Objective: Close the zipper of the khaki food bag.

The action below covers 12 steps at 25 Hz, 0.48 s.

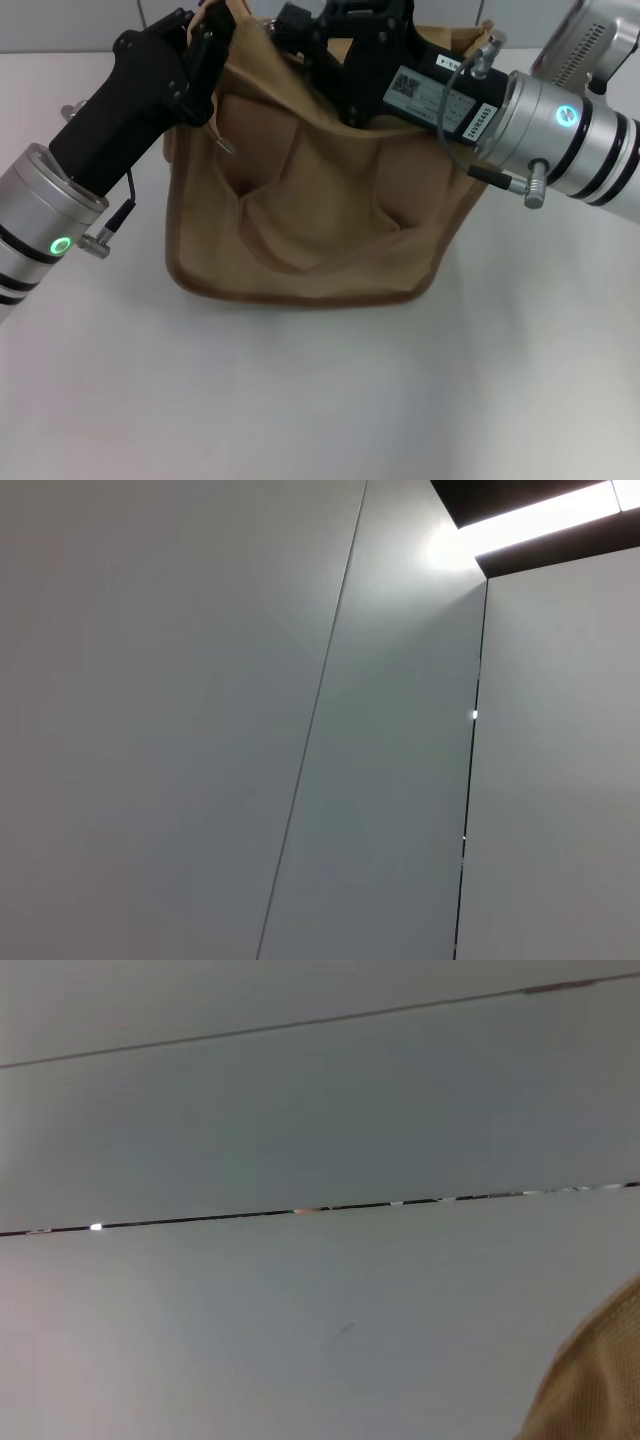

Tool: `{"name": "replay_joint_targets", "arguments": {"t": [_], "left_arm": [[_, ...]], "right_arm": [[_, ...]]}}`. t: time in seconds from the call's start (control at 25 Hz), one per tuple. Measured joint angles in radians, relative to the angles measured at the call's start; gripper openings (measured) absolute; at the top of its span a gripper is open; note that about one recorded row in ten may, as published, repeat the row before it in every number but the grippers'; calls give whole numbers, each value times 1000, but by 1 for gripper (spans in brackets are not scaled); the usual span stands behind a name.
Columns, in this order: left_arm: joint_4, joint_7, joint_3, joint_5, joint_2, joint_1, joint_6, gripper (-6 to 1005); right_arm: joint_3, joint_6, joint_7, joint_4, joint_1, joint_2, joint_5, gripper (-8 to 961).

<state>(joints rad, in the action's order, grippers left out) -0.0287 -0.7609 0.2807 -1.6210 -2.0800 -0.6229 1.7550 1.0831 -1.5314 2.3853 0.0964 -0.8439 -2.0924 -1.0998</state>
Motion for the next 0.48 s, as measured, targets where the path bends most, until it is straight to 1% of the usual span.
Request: {"name": "replay_joint_targets", "arguments": {"t": [0.2,0.36,0.48], "left_arm": [[2,0,-6,0,0,4,0,38],[2,0,-13,-1,0,17,0,41],[2,0,-13,-1,0,23,1,43]], "right_arm": [[0,-4,-22,3,7,0,1,96],[0,-12,-42,45,36,0,1,23],[0,-12,-43,56,51,0,1,12]]}}
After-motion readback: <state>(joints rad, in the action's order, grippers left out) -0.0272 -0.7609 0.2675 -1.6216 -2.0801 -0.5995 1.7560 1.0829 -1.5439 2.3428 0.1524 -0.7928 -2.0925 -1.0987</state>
